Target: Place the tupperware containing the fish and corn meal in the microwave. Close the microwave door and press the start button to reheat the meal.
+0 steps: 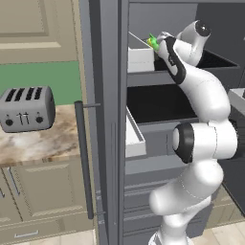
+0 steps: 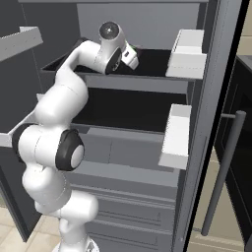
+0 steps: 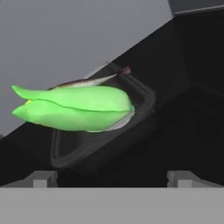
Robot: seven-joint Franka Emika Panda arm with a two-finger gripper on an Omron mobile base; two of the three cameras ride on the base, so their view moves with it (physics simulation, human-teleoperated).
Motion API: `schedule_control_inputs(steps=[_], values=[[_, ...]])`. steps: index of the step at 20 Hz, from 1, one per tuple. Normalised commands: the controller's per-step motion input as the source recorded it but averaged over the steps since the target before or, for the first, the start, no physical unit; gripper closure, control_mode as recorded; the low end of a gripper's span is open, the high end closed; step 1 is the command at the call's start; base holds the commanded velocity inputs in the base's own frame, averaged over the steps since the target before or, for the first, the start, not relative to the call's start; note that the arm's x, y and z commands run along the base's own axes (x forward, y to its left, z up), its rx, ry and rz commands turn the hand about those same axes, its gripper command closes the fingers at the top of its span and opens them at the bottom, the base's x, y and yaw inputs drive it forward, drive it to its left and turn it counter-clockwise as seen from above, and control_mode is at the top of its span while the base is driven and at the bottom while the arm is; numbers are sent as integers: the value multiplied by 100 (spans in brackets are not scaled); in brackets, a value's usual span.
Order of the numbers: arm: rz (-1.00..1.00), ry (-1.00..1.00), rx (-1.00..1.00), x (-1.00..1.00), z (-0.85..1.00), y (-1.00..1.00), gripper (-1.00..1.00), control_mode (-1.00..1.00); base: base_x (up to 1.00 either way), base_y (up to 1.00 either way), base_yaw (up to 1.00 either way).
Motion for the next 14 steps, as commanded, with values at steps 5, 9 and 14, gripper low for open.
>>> schedule_control_inputs(steps=[5, 9, 14], values=[[0, 3, 0, 45, 0, 0, -100, -100, 0, 0, 0], [0, 3, 0, 46, 0, -2, -100, -100, 0, 0, 0], [0, 4, 0, 45, 0, 0, -100, -100, 0, 0, 0]])
